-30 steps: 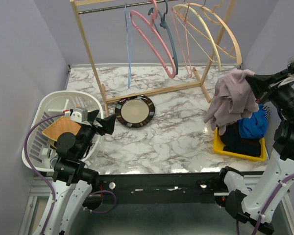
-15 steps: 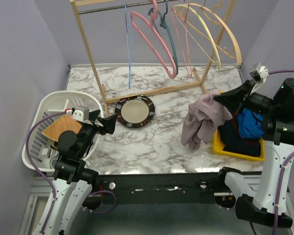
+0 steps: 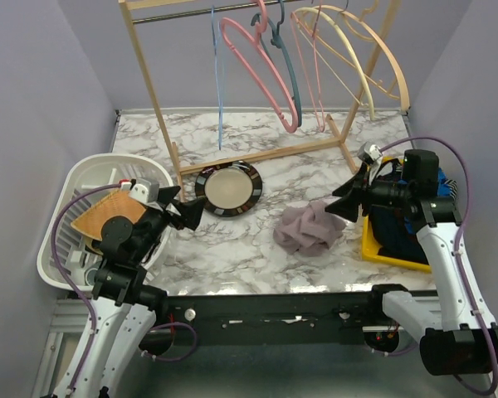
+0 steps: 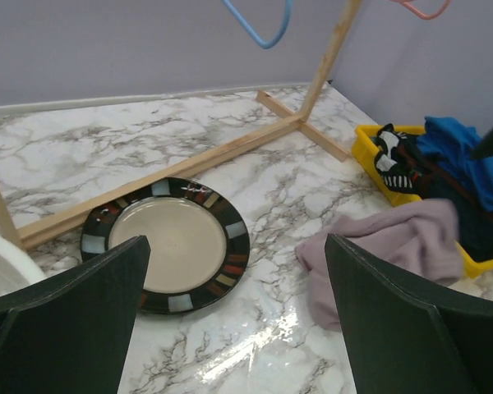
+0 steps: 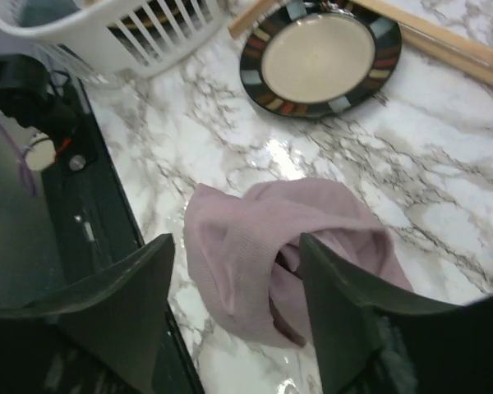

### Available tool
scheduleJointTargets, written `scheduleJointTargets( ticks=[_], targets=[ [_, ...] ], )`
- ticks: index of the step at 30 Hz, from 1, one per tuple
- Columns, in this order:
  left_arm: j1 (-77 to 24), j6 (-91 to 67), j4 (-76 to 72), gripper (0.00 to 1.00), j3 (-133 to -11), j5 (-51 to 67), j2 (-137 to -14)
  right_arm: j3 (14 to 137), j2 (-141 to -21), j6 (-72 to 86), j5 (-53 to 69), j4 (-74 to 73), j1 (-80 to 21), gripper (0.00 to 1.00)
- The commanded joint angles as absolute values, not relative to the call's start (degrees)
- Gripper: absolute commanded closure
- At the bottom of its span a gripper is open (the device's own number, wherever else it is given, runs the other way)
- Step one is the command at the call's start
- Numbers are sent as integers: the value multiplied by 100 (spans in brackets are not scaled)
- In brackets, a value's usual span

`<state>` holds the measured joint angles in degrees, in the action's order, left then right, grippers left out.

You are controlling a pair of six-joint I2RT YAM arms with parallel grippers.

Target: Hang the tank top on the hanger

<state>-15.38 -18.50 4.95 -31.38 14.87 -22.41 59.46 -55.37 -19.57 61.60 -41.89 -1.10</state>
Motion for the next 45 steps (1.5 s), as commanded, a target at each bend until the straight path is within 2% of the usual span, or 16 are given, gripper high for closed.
scheduleJointTargets(
  ticks=[1, 3, 5, 10, 14, 15, 19, 21, 22, 23, 25, 29, 34, 38, 40, 45],
  targets=[
    [-1521, -2099, 27, 1, -3050, 2513, -2434, 5362, -5581, -2004, 5056, -3324, -132, 5],
    [-1521, -2188, -140, 1, -2997, 2741, -2592, 5265, -5651, -1935, 4958, -3331, -97, 0],
    [-1521, -2206, -167, 1, -3015, 2900, -2767, 4957, -5809, -2038, 5238, -3216, -27, 0],
    [-1529, -2267, -176, 1, -3085, 3365, -3190, 5133, -5862, -1828, 4658, -3357, 193, 0],
    [-1836, -2408, -88, 1, -3260, 3613, -3646, 4967, -5582, -1705, 4816, -3226, 281, 0],
    [-2220, -2408, -36, 1, -3287, 3517, -3708, 4975, -5477, -1644, 4790, -3208, 299, 0],
    [-3732, -2469, 421, 1, -3436, 2271, -3884, 4966, -5397, -1468, 4536, -3112, 343, 0],
    [-4347, -2671, 396, 1, -3375, 1235, -4016, 4975, -5396, -1398, 4509, -3103, 351, 0],
    [-5081, -2863, 413, 1, -3384, 804, -4086, 4975, -5396, -1371, 4517, -3103, 352, 0],
    [-5419, -2987, 370, 1, -3410, -114, -4296, 4975, -5414, -1354, 4526, -3103, 352, 0],
    [-6410, -3433, 317, 1, -3480, -980, -4612, 4983, -5440, -1310, 4518, -3111, 352, 0],
    [-7467, -4277, 369, 1, -4180, -2871, -6059, 4975, -5449, -1248, 4491, -3085, 352, 0],
    [-8112, -5202, 1193, 1, -5780, -4523, -7837, 4975, -5414, -1195, 4439, -3067, 352, 0],
    [-8191, -6054, 2607, 2, -7684, -4816, -9513, 4957, -5353, -1160, 4368, -3032, 360, 0],
    [-8200, -6457, 3320, 2, -8154, -4834, -9938, 4957, -5335, -1143, 4324, -3032, 360, 0],
    [-8200, -6864, 3349, 16, -8376, -4957, -10353, 4957, -5317, -1116, 4237, -3023, 360, 0]
  ],
)
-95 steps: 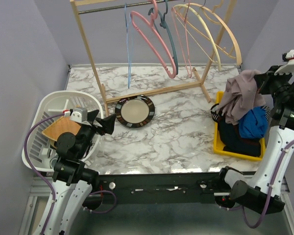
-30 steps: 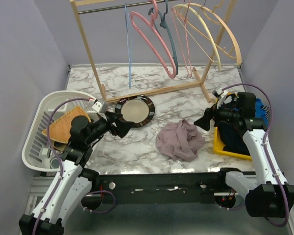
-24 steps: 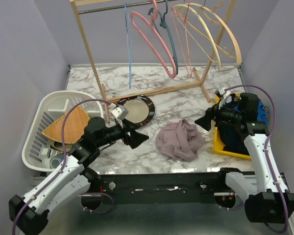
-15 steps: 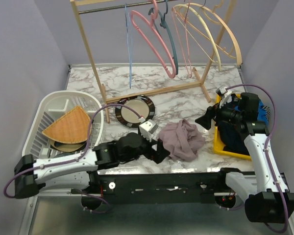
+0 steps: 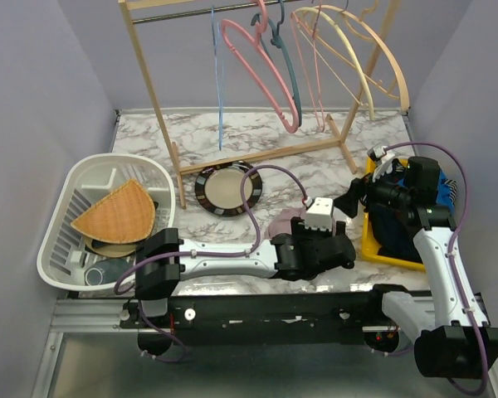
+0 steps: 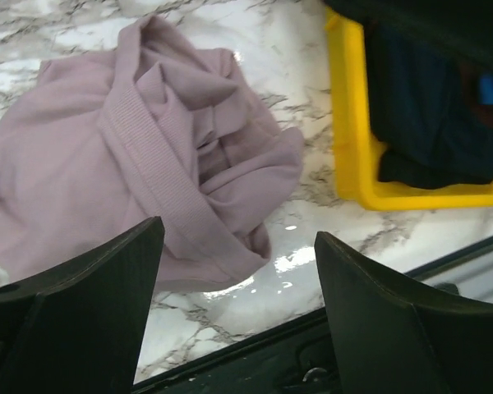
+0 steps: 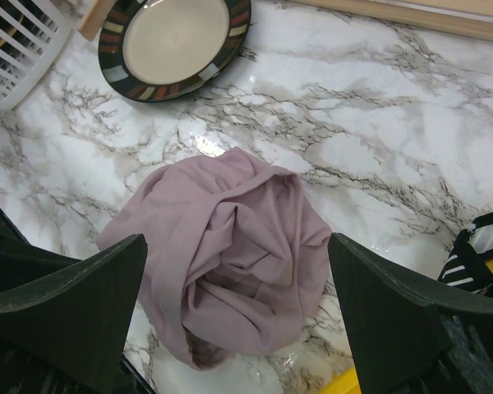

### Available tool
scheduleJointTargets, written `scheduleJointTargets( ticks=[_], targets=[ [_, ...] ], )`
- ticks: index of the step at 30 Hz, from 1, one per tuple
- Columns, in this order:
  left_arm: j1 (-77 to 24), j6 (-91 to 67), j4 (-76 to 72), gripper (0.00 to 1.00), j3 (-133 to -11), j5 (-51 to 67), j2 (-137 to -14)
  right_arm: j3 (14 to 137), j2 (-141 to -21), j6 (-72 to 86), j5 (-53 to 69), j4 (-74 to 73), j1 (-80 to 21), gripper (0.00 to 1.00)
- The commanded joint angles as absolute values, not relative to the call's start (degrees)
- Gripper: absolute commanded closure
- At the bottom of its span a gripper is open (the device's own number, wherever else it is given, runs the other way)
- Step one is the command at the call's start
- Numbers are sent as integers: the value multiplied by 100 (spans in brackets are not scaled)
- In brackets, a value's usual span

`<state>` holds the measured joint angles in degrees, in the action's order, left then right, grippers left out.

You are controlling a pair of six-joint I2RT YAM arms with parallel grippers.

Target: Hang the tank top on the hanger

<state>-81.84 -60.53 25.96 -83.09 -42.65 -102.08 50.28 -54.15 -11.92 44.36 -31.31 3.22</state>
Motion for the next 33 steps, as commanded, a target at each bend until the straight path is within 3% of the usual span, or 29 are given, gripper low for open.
scheduleJointTargets(
  ticks=[1, 18, 25, 26, 29, 33],
  targets=[
    [-8209, -6899, 3331, 18, -8376, -4957, -10388, 4957, -5335, -1108, 4210, -3015, 360, 0],
    [-7884, -7154, 3472, 33, -8754, -4834, -11338, 4940, -5423, -1081, 4166, -2997, 360, 0],
    [-7857, -7163, 3489, 55, -8623, -4860, -11338, 4948, -5458, -1090, 4175, -2997, 360, 0],
    [-7857, -7146, 3481, 65, -8552, -4878, -11268, 4948, -5458, -1090, 4192, -3006, 360, 0],
    [-7849, -7084, 3419, 80, -8342, -4939, -11040, 4939, -5475, -1090, 4201, -3014, 360, 0],
    [-7840, -6839, 3331, 88, -8043, -4940, -10688, 4939, -5502, -1107, 4236, -3023, 360, 0]
  ],
)
